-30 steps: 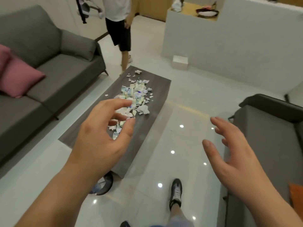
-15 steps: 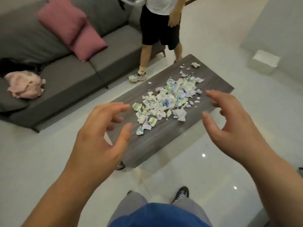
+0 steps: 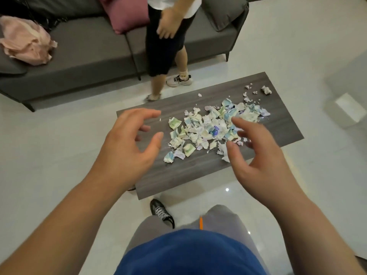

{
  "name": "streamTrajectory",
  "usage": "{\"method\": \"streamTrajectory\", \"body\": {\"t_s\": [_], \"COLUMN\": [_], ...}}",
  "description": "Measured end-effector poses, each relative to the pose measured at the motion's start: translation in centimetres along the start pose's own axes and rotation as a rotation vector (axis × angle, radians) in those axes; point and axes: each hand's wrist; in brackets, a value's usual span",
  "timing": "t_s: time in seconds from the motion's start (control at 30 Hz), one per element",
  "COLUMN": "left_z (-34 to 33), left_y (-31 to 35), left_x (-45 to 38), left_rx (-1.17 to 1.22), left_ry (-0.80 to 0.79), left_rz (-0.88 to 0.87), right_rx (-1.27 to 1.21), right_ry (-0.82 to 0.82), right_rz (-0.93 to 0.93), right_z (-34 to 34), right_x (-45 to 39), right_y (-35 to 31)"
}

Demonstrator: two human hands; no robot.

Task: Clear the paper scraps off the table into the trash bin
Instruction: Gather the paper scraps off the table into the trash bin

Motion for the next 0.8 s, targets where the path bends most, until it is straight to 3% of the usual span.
{"method": "streamTrajectory", "body": {"t_s": [0.13, 0.23, 0.33, 0.47, 0.63, 0.8], "left_z": [-3.0, -7.7, -15.3, -26.4, -38.0, -45.4], "left_y": [-3.6, -8.9, -16.7, -25.5, -33.1, -38.9], "left_x": [-4.1, -5.1, -5.0, -4.6, -4.8, -6.0], "left_rx": [0.010, -0.037, -0.125, -0.204, -0.249, -0.337], "left_ry": [0.010, -0.050, -0.099, -0.218, -0.253, -0.194], "left_rz": [0.061, 0.179, 0.457, 0.826, 1.020, 0.986], "right_rx": [0.024, 0.096, 0.245, 0.318, 0.366, 0.296], "right_ry": [-0.159, -0.422, -0.766, -1.046, -1.203, -1.132], "right_rz": [-0.122, -0.366, -0.571, -0.754, -0.838, -0.952], "right_z": [-3.4, -8.8, -17.4, -28.1, -37.2, -41.6], "right_x": [-5.9, -11.0, -15.5, -18.4, -17.9, -16.3], "right_y": [5.1, 11.8, 21.6, 33.5, 42.8, 47.3]}}
Point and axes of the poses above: each hand's wrist, its own x-axis away from the middle knuckle, its own z-axis out of the back of the hand, y = z × x, and after that the axes turned 2 degrees about -x, right-handed
